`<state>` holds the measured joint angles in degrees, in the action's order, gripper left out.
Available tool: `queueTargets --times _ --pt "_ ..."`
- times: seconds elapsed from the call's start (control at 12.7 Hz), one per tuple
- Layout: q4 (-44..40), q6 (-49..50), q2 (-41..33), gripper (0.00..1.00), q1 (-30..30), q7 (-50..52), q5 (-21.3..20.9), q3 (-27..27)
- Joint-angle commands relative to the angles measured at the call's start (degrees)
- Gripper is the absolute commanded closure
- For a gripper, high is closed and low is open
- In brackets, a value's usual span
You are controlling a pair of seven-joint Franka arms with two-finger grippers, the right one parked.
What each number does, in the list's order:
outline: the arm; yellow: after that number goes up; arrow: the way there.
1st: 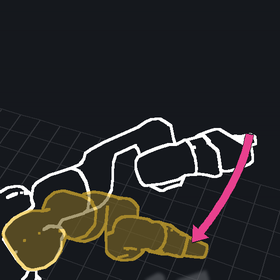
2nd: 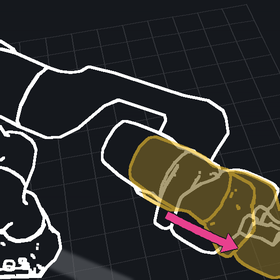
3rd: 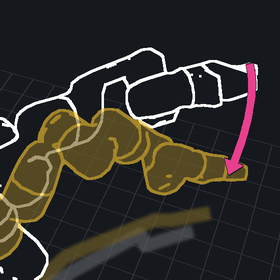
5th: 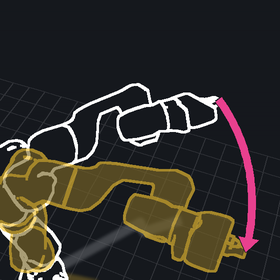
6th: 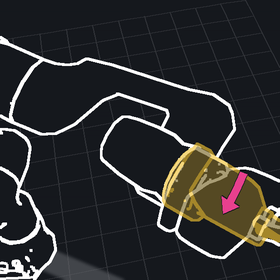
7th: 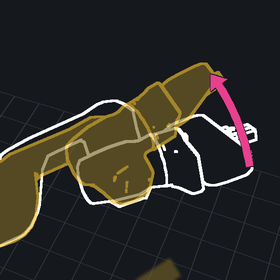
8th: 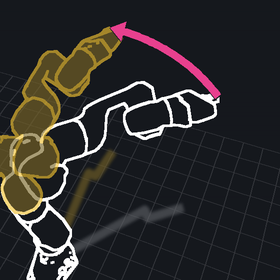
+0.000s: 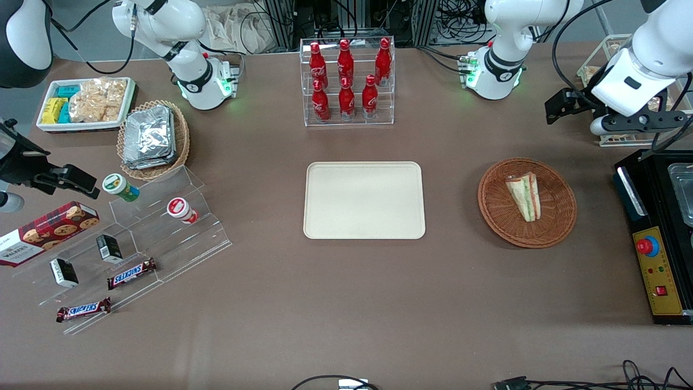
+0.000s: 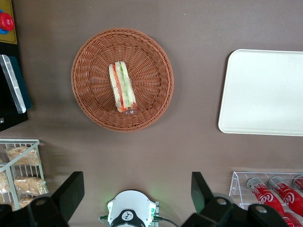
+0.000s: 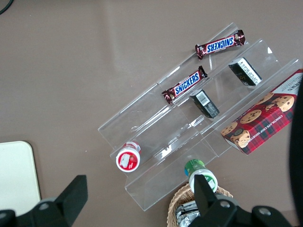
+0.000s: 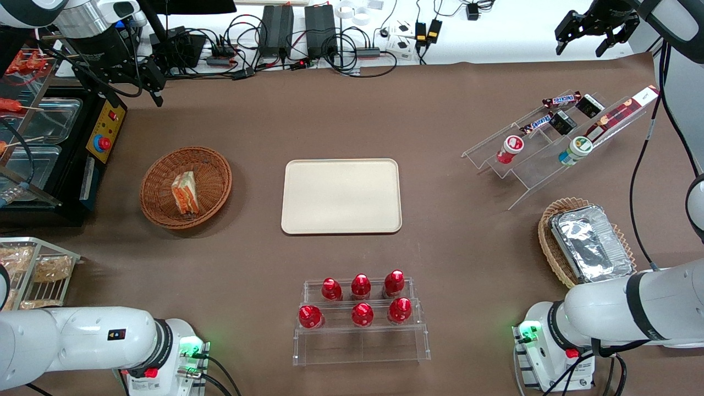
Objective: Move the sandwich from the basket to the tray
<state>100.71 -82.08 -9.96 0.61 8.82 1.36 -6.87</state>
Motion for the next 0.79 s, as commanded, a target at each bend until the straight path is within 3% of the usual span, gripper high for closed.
queueTargets --times 0.0,0.71 --pt "-1.57 1.49 0.64 0.00 0.10 -0.47 -0.57 0.10" --pt "-1.05 1.57 1.26 0.00 0.10 -0.30 -0.57 0.10"
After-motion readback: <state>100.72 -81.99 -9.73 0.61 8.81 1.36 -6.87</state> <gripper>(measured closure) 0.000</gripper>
